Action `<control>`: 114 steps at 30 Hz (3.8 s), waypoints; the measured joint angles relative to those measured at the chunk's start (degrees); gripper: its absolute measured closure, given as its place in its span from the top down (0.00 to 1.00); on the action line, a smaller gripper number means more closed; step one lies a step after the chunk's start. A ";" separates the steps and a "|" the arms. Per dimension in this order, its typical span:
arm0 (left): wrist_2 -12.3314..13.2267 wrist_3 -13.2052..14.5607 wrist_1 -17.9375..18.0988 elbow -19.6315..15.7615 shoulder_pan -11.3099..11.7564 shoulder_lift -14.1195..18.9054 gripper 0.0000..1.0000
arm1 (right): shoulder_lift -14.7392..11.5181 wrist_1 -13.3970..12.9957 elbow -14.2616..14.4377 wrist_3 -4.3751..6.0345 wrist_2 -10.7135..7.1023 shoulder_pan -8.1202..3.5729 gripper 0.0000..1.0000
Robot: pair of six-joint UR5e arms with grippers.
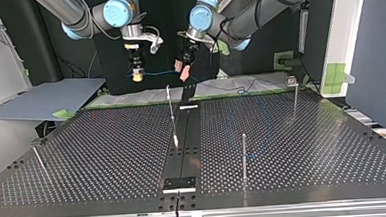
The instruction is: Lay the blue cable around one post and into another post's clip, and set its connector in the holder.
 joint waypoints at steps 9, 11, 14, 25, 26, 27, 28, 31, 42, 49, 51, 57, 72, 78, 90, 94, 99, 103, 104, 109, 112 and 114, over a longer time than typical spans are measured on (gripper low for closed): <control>-3.66 0.85 2.85 1.83 0.20 -2.94 1.00 | -0.04 0.68 0.42 0.20 -0.26 0.79 0.20; -4.54 1.12 3.22 1.90 0.28 -3.00 1.00 | -0.04 0.61 0.45 0.23 -0.28 0.82 0.20; -5.96 1.84 4.15 1.90 0.36 -3.02 0.96 | -0.04 0.54 0.47 0.19 -0.29 0.78 0.20; -10.37 5.82 8.22 1.88 -0.21 -3.17 0.09 | 0.07 -0.04 0.47 -0.15 -0.31 -0.41 0.20; -10.37 6.30 8.90 1.86 -0.24 -3.29 0.09 | 0.08 -0.16 0.46 -0.19 -0.30 -0.54 0.20; -10.34 6.50 9.41 1.85 -0.22 -3.37 0.09 | 0.09 -0.33 0.46 -0.23 -0.30 -0.70 0.20; -10.29 6.63 9.95 1.85 -0.19 -3.43 0.09 | 0.12 -0.51 0.46 -0.24 -0.30 -0.83 0.20; -10.13 7.06 11.71 1.85 -0.09 -3.53 0.09 | 0.22 -1.47 0.45 -0.25 -0.27 -1.26 0.20; -9.16 8.92 13.24 2.48 0.44 -5.43 0.09 | 4.69 -5.33 0.31 0.27 -0.31 -3.86 0.20; -8.17 9.24 13.53 3.74 0.74 -8.99 0.09 | 8.07 -6.24 -0.86 0.24 -0.99 -5.54 0.20; -8.05 9.45 13.46 4.14 0.79 -9.47 0.09 | 8.66 -5.79 -1.50 0.07 -1.14 -5.99 0.20; -7.91 9.84 12.93 4.79 0.83 -9.87 0.09 | 9.22 -5.48 -2.35 0.15 -1.45 -6.75 0.20; -6.36 11.43 7.92 12.62 -0.10 -16.00 0.09 | 11.66 -4.02 -7.15 0.30 -2.46 -9.01 0.20; -6.31 10.49 7.25 14.47 -0.12 -16.11 0.09 | 11.96 -3.73 -7.78 0.29 -2.49 -9.36 0.20; -7.37 10.10 5.96 15.51 0.94 -16.12 0.09 | 13.18 -0.85 -7.84 -0.30 -2.27 -10.06 0.20; -7.37 10.05 5.82 15.55 1.53 -16.10 0.09 | 14.20 -0.89 -7.84 -0.34 -2.22 -10.49 0.20; -7.39 10.01 5.82 15.93 2.25 -16.11 0.09 | 14.55 -1.96 -7.86 -0.38 -2.20 -11.06 0.20; -7.42 10.13 5.34 16.79 2.65 -16.12 0.09 | 14.58 -2.51 -8.08 -0.36 -2.25 -11.48 0.20; -7.42 10.18 5.01 17.09 2.72 -16.12 0.09 | 14.58 -2.60 -8.13 -0.35 -2.25 -11.57 0.20; -7.30 10.27 3.96 17.93 3.08 -16.13 0.09 | 14.61 -3.18 -8.25 -0.20 -2.30 -12.03 0.20; -7.02 10.28 3.54 18.17 3.27 -16.13 0.09 | 14.62 -3.17 -8.36 -0.10 -2.31 -12.29 0.20; -6.89 10.29 3.31 18.24 3.37 -16.14 0.09 | 14.62 -3.11 -8.40 -0.04 -2.32 -12.49 0.20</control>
